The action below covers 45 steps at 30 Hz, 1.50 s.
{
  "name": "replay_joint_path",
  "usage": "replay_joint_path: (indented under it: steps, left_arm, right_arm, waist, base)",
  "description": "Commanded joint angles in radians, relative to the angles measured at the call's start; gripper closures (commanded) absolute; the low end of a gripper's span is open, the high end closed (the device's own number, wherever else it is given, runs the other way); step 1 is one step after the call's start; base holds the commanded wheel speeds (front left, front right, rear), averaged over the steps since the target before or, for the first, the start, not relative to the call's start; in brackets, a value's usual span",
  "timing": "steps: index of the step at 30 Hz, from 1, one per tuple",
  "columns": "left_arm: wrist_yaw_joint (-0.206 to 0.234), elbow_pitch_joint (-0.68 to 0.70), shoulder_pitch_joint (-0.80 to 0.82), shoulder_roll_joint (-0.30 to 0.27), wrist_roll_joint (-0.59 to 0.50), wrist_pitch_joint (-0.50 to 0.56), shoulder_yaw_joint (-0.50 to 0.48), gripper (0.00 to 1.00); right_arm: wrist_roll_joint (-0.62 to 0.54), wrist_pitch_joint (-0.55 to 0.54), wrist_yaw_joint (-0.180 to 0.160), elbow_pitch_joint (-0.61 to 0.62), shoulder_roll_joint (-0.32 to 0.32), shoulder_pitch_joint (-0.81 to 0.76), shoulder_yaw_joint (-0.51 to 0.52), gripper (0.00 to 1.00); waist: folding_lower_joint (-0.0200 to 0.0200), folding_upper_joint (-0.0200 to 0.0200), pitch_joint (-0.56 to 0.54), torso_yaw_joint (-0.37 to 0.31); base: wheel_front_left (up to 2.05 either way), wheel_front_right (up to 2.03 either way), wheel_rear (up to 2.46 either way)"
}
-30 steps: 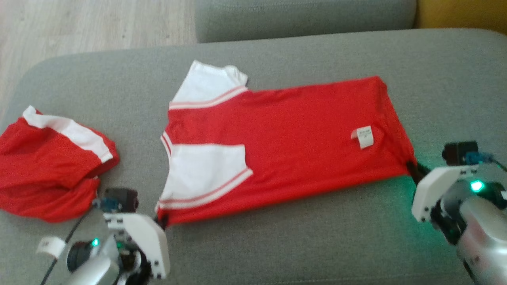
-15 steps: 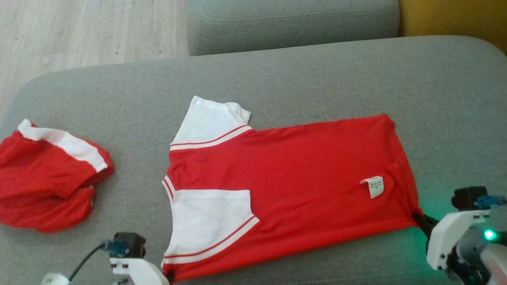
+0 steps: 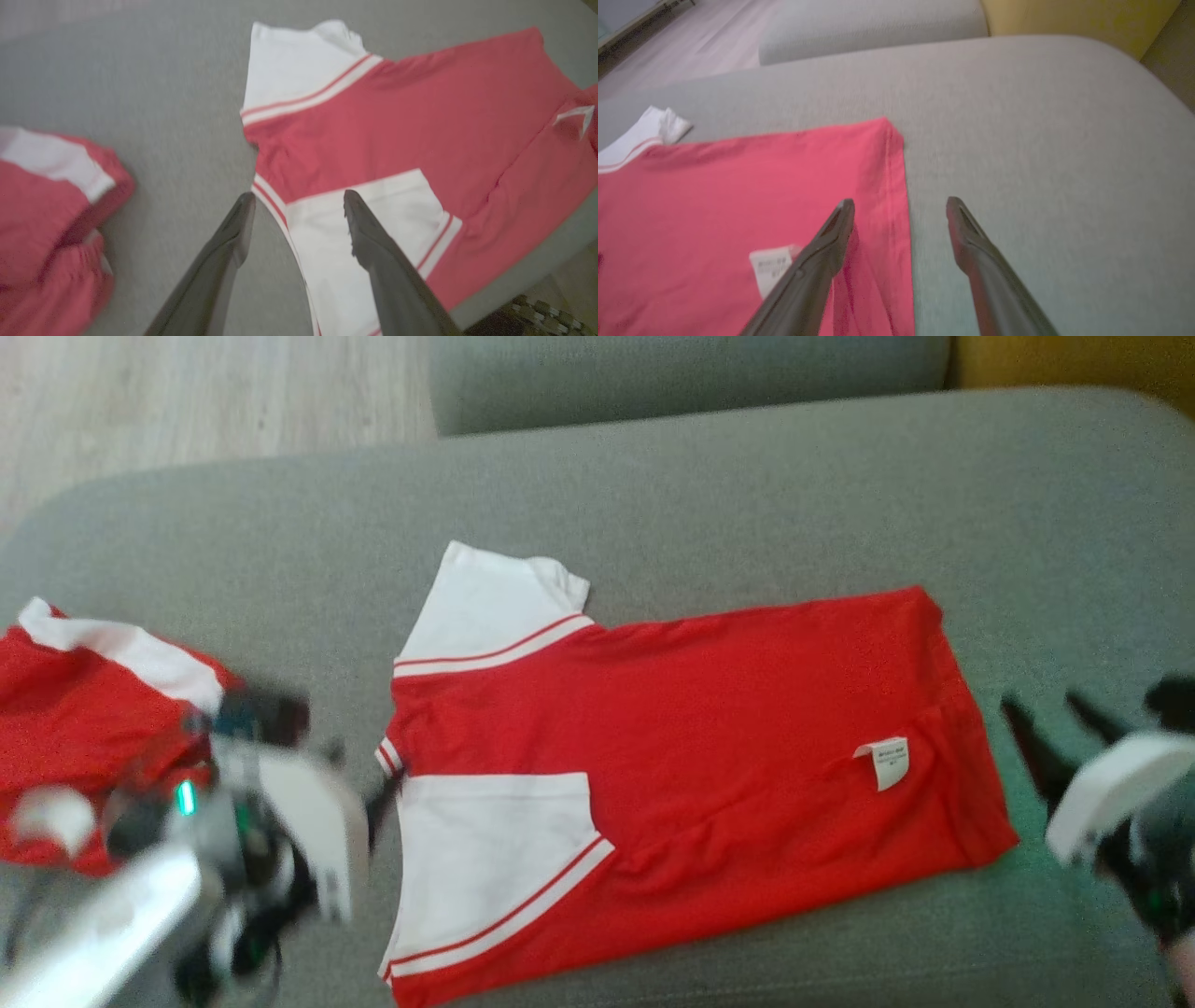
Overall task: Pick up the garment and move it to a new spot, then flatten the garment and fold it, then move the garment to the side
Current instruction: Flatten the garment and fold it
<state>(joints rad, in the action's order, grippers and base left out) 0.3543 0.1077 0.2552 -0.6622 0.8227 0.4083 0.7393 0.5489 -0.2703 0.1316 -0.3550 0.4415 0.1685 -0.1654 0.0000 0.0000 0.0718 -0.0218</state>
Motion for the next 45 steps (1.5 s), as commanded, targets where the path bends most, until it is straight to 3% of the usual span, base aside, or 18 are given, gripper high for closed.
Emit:
replay_joint_path:
  steps: [1, 7, 12, 18, 26, 33, 36, 37, 38, 45]
  left_arm:
    - [-0.038, 0.002, 0.16, -0.039, -0.028, 0.026, -0.056, 0.0]
    - [-0.203, -0.204, 0.468, 0.047, -0.03, 0.117, -0.032, 0.0]
    - [-0.335, -0.415, 0.681, 0.117, -0.055, 0.181, 0.016, 0.0]
    - [-0.428, -0.633, 0.851, 0.185, -0.064, 0.235, 0.051, 0.0]
    - [-0.474, -0.806, 0.952, 0.221, -0.059, 0.235, 0.087, 0.0]
    - [-0.483, -0.913, 1.004, 0.245, -0.035, 0.214, 0.116, 0.0]
    - [-0.484, -0.936, 1.018, 0.25, -0.025, 0.219, 0.14, 0.0]
    - [-0.484, -0.939, 1.02, 0.251, -0.018, 0.222, 0.149, 0.64]
    - [-0.485, -0.938, 1.025, 0.249, -0.017, 0.216, 0.158, 1.0]
    - [-0.485, -0.987, 1.045, 0.238, -0.022, 0.102, 0.175, 1.0]
  right_arm:
    - [-0.025, 0.005, -0.001, 0.039, -0.001, 0.101, 0.023, 0.0]
    - [-0.052, -0.002, -0.001, -0.065, -0.063, 0.314, 0.076, 0.0]
    - [-0.042, -0.047, -0.001, -0.206, -0.083, 0.469, 0.02, 0.0]
    - [0.02, -0.092, -0.001, -0.32, -0.098, 0.58, -0.098, 0.0]
    - [0.082, -0.071, -0.001, -0.378, -0.115, 0.648, -0.236, 0.0]
    - [0.148, -0.056, -0.001, -0.41, -0.114, 0.679, -0.349, 0.31]
    - [0.178, -0.056, -0.001, -0.424, -0.111, 0.683, -0.388, 0.61]
    - [0.188, -0.054, -0.001, -0.428, -0.108, 0.684, -0.399, 1.0]
    - [0.197, -0.049, -0.001, -0.431, -0.106, 0.685, -0.408, 1.0]
    - [0.209, 0.111, -0.001, -0.483, -0.092, 0.713, -0.408, 1.0]
  waist:
    - [0.0, 0.0, 0.056, 0.001]
    - [0.0, 0.0, 0.187, -0.006]
    - [0.0, 0.0, 0.284, -0.016]
    - [0.0, 0.0, 0.354, -0.036]
    - [0.0, 0.0, 0.397, -0.078]
    - [0.0, 0.0, 0.41, -0.107]
    - [0.0, 0.0, 0.409, -0.11]
    - [0.0, 0.0, 0.408, -0.11]
    - [0.0, 0.0, 0.406, -0.109]
    - [0.0, 0.0, 0.369, -0.096]
  base:
    - [0.0, 0.0, 0.0]
    - [0.0, 0.0, 0.0]
    - [0.0, 0.0, 0.0]
    - [0.0, 0.0, 0.0]
    - [0.0, 0.0, 0.0]
    - [0.0, 0.0, 0.0]
    - [0.0, 0.0, 0.0]
    - [0.0, 0.0, 0.0]
    - [0.0, 0.0, 0.0]
    - [0.0, 0.0, 0.0]
